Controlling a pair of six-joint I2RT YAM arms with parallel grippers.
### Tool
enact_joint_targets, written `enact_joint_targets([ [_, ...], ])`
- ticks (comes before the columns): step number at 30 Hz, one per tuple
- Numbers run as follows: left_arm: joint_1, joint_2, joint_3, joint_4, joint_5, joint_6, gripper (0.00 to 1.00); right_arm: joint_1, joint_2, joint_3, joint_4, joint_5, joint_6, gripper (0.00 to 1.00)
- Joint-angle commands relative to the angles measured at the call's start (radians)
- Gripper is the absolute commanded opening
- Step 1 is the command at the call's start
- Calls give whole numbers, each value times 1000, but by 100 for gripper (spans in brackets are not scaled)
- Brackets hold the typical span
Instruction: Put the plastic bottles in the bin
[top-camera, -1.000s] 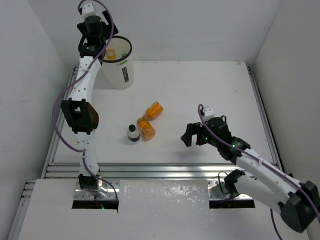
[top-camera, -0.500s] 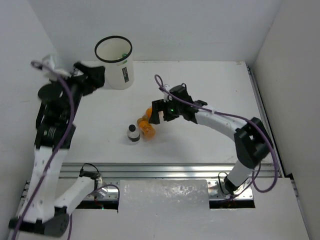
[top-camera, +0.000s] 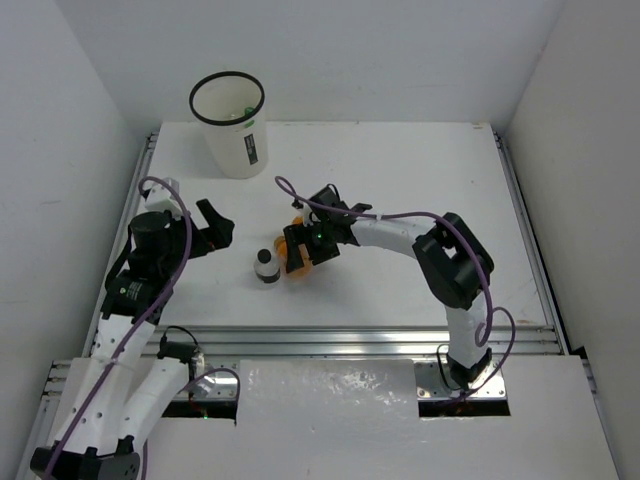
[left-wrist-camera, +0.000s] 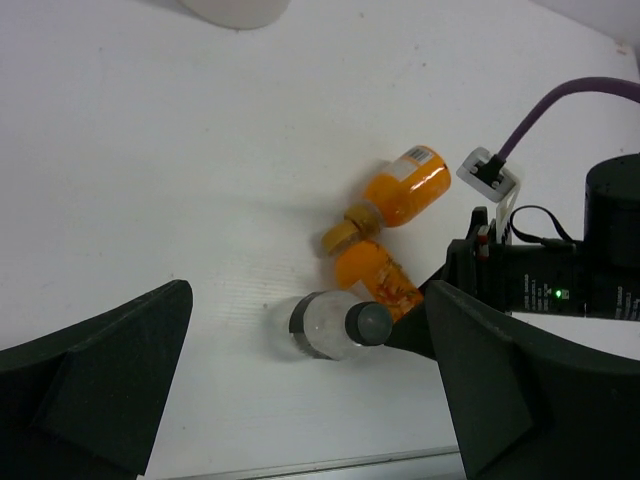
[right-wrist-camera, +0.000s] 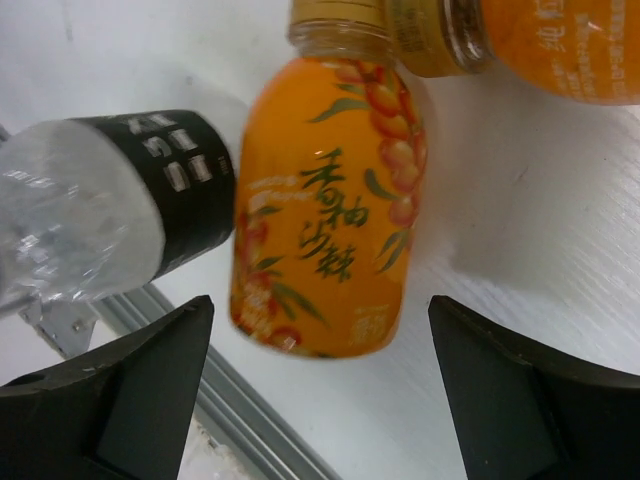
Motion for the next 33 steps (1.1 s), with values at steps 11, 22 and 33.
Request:
enact_joint_targets([
  [11, -4, -28, -51, 86, 57, 40, 100, 4, 54, 49, 93, -16, 13, 75],
  [22, -4, 5, -46, 125, 155, 32, 100, 4, -156, -72, 162, 65, 59, 37],
  [33, -4, 92, 39, 381, 568, -202, 100, 3, -562, -175, 311, 10, 6, 37],
])
